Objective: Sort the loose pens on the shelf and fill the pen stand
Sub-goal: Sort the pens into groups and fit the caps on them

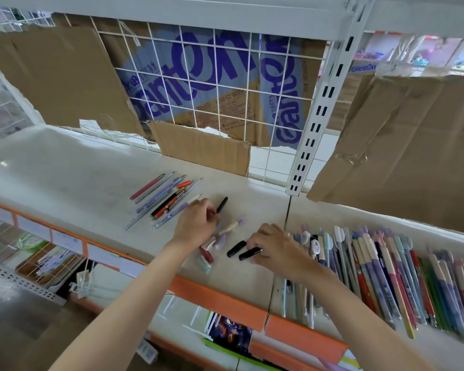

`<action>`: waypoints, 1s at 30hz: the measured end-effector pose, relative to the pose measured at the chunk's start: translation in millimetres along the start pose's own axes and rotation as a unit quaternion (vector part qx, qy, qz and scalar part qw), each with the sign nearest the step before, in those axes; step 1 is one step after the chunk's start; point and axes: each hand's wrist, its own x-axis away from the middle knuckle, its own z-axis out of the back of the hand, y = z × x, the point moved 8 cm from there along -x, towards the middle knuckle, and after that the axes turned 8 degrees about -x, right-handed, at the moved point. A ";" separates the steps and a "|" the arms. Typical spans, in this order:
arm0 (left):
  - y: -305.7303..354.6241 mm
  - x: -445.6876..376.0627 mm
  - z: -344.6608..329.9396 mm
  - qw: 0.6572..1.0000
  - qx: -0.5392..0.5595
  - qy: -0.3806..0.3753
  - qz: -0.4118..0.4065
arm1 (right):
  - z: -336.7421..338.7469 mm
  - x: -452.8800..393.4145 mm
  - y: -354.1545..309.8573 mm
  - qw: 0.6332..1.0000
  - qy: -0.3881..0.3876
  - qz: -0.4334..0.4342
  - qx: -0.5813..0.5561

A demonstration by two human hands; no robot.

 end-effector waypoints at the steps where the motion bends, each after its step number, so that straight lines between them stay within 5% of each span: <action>1: -3.6 -2.0 -2.1 1.000 -0.006 -0.004 0.019 | -2.0 -0.3 -0.2 1.000 0.001 0.005 -0.002; 8: -12.2 -24.4 -10.3 0.993 -0.055 -0.077 0.077 | 2.5 1.5 0.5 1.000 -0.017 -0.007 -0.007; 14: -0.4 -13.7 18.5 0.986 0.151 -0.014 0.074 | 6.1 -7.6 -7.0 0.999 0.038 -0.015 -0.014; 19: 1.3 18.1 26.1 0.880 0.464 -0.047 0.090 | 1.0 -14.9 -7.5 0.999 0.030 -0.003 -0.044; 24: 8.4 40.0 15.5 0.716 0.666 -0.200 0.056 | -2.5 -18.7 -5.6 0.998 0.014 -0.008 -0.064; 27: 8.8 50.4 12.3 0.700 0.669 -0.241 0.060 | 14.7 -13.1 -1.6 0.973 0.056 -0.050 -0.217; 30: 14.9 57.6 9.1 0.728 0.635 -0.249 0.060 | 27.9 -7.2 5.3 0.885 0.111 -0.099 -0.442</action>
